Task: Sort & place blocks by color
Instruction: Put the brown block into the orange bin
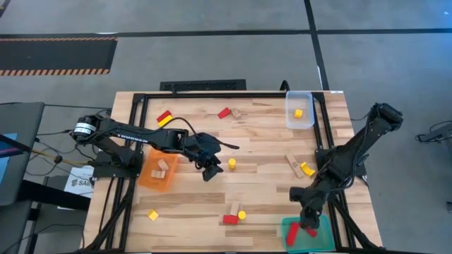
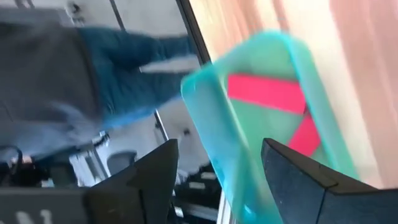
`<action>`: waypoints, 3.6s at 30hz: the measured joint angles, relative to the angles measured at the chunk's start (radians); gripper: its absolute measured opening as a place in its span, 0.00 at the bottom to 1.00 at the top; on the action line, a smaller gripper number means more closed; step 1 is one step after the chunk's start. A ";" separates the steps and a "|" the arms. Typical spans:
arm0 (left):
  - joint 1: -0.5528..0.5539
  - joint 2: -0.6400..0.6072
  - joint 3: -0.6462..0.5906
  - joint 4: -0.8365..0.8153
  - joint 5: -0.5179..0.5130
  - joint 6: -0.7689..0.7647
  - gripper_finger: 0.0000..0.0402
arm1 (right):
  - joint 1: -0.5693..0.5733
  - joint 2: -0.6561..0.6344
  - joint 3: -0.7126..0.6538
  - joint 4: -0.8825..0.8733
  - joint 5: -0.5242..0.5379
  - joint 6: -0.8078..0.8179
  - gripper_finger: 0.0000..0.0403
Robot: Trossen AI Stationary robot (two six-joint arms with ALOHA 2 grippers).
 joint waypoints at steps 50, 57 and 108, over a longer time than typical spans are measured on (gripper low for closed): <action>0.004 0.041 -0.001 -0.008 -0.159 0.008 0.47 | -0.577 -0.045 -0.097 -0.736 0.190 -0.328 0.59; 0.010 0.041 -0.001 -0.008 -0.157 0.000 0.47 | -0.726 0.034 -0.098 -0.669 0.251 -0.472 0.58; -0.082 -0.093 0.000 -0.087 -0.370 -0.164 0.47 | -0.863 0.123 -0.031 -0.300 0.237 -0.662 0.12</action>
